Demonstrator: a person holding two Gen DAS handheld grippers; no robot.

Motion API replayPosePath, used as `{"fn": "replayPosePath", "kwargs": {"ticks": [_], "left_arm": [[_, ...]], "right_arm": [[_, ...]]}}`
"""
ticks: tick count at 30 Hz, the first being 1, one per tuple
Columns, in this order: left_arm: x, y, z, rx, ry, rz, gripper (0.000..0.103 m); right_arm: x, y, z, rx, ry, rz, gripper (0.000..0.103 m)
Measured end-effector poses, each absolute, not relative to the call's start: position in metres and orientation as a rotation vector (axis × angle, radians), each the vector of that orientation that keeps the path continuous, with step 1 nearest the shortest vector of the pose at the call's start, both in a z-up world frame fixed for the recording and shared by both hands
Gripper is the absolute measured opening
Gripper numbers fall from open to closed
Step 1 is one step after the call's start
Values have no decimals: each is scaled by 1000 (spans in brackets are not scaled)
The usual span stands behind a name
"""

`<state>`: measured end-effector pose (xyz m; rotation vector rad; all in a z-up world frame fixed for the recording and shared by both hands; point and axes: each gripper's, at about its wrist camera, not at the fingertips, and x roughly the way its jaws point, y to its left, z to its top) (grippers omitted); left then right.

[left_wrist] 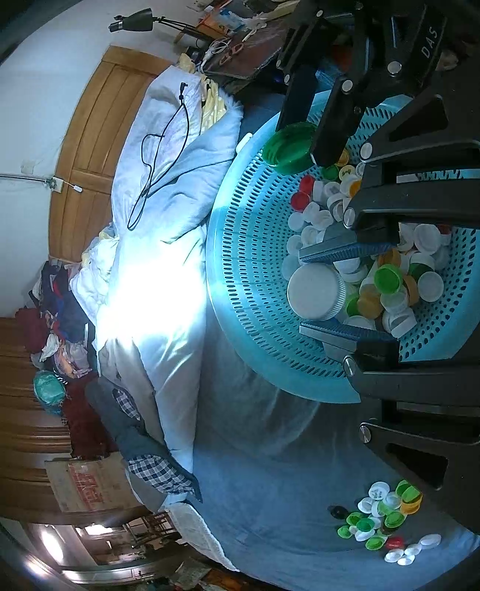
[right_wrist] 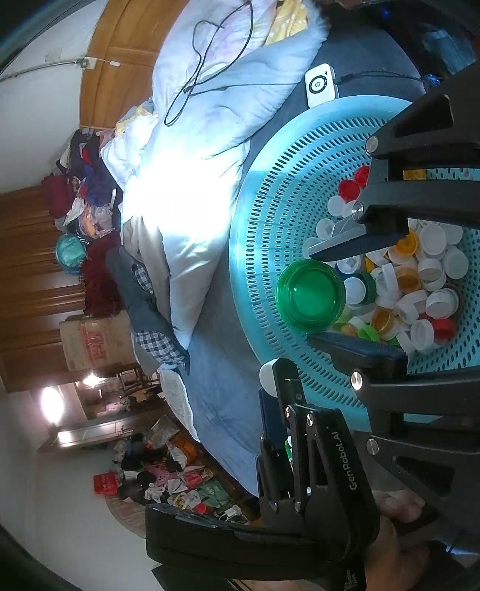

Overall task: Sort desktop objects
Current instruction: 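Carry both caps over the teal basket and open both grippers, then move both grippers back to the cap pile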

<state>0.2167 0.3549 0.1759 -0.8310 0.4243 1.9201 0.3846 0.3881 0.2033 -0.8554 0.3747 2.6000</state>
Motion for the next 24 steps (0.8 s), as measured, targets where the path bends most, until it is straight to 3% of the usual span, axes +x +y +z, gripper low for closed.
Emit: {"fn": "replayPosePath", "kwargs": {"ticks": [12,14,15,20,24], "left_arm": [[215,353,175,-835,403,1912,31],[212,348,173,-830,402,1923,50],[210,344,173,-816,401,1943,60],[175,289,156,-872,329,2030,61],[121,199,118,-1019,224,2199,61]], "right_arm": [[382,386,199,-874,365,2594,44],[382,386,199,-872,357,2587,74],[382,384,200,-859,350,2587,78],[375,374,198,-880,337,2618,79],[363,357,196,-895,314,2671,79]]}}
